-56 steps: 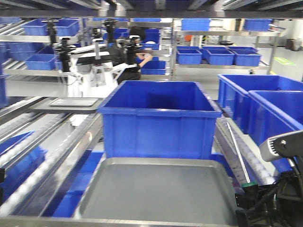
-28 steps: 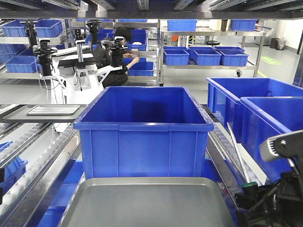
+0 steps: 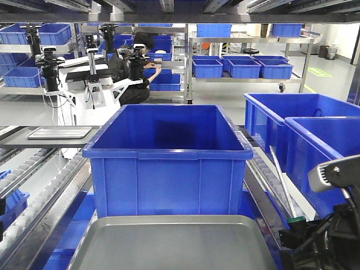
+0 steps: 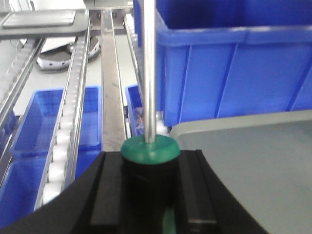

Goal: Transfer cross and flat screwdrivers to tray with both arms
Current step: 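Lower both held screwdrivers toward the grey tray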

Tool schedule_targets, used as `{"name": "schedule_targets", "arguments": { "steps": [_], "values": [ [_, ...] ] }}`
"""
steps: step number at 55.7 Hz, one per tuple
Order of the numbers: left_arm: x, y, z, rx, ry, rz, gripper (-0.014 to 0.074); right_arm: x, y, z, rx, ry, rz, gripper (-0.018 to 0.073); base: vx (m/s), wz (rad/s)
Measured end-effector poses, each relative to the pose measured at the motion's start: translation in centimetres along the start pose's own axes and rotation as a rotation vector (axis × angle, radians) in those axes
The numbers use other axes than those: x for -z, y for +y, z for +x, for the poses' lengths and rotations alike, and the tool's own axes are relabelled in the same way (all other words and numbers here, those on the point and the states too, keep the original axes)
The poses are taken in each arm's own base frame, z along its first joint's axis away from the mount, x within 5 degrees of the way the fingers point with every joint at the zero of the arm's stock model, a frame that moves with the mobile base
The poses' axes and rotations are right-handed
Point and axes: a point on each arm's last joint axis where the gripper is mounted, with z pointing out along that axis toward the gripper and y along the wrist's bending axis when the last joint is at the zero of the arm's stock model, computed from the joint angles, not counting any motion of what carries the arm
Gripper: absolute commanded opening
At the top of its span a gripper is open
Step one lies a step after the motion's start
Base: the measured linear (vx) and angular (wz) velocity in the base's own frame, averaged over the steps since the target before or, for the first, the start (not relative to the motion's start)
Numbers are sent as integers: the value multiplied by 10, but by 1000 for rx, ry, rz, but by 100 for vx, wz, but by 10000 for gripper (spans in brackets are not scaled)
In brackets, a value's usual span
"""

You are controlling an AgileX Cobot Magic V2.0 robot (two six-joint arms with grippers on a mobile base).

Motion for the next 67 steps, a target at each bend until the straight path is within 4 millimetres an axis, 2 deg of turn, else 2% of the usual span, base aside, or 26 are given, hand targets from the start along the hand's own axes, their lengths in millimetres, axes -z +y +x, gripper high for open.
{"name": "schedule_targets", "arguments": {
  "steps": [18, 24, 25, 26, 32, 44, 50, 59, 67],
  "values": [
    [0, 0, -1, 1, -10, 5, 3, 0, 0, -1, -5, -9, -4, -8, 0, 0],
    [-1, -4, -7, 4, -72, 37, 3, -2, 3, -5, -45, -59, -31, -8, 0, 0],
    [-8, -13, -16, -5, -168, 106, 3, -10, 6, -9, -106, -84, -67, -8, 0, 0],
    [-11, -15, -17, -8, -179, 118, 3, -13, 6, -9, -118, -80, -72, -8, 0, 0],
    [-33, -34, -12, -39, -151, 193, 3, -31, 9, -7, -174, -34, -94, -8, 0, 0],
    [-96, -75, 28, -51, 107, 267, 3, -75, 14, 0, -173, 42, -110, -7, 0, 0],
    [-118, -84, 47, 21, 220, 264, 5, -90, 22, 6, -148, 91, -127, -3, 0, 0],
    [-130, -87, 58, 88, 291, 253, 38, -102, 26, 12, -151, 128, -135, 21, 0, 0],
    [-131, -88, 57, 107, 328, 242, 143, -107, 27, 13, -168, 134, -135, 99, 0, 0]
  ]
}}
